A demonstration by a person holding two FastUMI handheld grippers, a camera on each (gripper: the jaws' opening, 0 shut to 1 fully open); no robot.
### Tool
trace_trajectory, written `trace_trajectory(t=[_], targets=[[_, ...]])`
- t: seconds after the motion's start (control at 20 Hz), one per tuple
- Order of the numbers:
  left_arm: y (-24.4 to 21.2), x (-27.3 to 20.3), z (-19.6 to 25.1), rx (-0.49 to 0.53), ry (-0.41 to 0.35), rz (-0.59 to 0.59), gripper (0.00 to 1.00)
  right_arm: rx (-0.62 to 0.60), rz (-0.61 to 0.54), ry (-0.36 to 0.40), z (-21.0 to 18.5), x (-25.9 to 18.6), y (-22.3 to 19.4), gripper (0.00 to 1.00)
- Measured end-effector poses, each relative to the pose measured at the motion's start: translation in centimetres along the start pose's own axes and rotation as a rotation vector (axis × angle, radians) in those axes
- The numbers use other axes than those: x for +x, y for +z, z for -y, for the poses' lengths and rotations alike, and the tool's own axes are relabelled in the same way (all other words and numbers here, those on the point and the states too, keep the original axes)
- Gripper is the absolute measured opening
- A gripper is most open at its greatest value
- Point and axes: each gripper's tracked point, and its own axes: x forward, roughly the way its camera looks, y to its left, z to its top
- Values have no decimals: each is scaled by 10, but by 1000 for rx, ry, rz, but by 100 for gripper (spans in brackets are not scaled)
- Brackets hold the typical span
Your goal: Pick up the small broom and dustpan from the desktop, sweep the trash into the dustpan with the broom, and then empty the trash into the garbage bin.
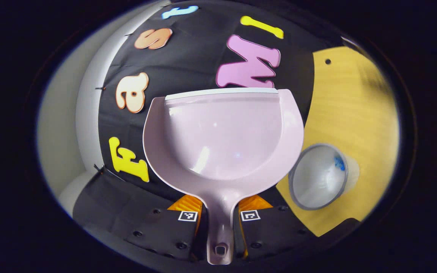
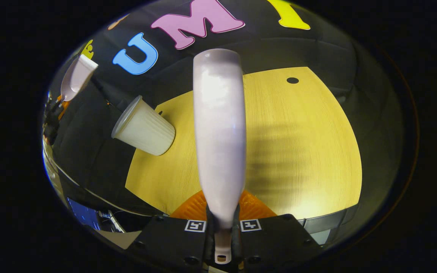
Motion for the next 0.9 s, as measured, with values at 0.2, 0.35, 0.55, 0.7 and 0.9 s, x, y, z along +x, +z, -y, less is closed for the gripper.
trace_trajectory(t=[0.2, 0.35, 0.55, 0.7, 0.9], targets=[[17, -5, 15, -223, -84, 80, 24, 1, 6, -5, -2, -4, 0, 18], [40, -25, 39, -424, -196, 96, 25, -5, -1, -32, -1, -2, -4, 18], [71, -72, 145, -812, -568, 32, 23, -16, -11, -56, -7, 2, -9, 18], [83, -104, 244, -1080, -876, -201, 24, -26, -30, -48, -20, 7, -14, 18], [52, -114, 320, -958, -960, -435, 25, -33, -102, -101, -22, 25, -24, 18]])
